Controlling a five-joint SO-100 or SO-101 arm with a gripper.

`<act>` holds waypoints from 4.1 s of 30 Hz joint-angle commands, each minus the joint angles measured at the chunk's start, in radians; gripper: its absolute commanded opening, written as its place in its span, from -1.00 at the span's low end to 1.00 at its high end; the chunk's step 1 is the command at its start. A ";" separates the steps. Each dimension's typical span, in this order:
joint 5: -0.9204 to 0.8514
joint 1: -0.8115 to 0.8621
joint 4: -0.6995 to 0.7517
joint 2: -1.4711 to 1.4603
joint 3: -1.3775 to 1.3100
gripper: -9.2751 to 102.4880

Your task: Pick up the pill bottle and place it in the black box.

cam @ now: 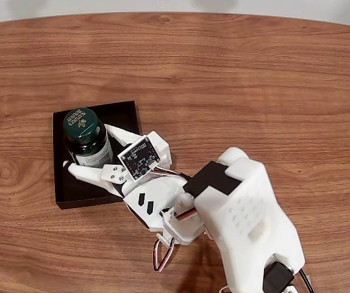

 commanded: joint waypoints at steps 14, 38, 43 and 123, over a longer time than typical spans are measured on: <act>0.003 0.038 0.098 0.173 0.097 -0.02; 0.064 0.318 0.828 1.063 0.502 -0.10; 0.064 0.410 0.916 1.181 0.569 -0.13; -0.210 0.834 2.895 2.364 0.640 -0.83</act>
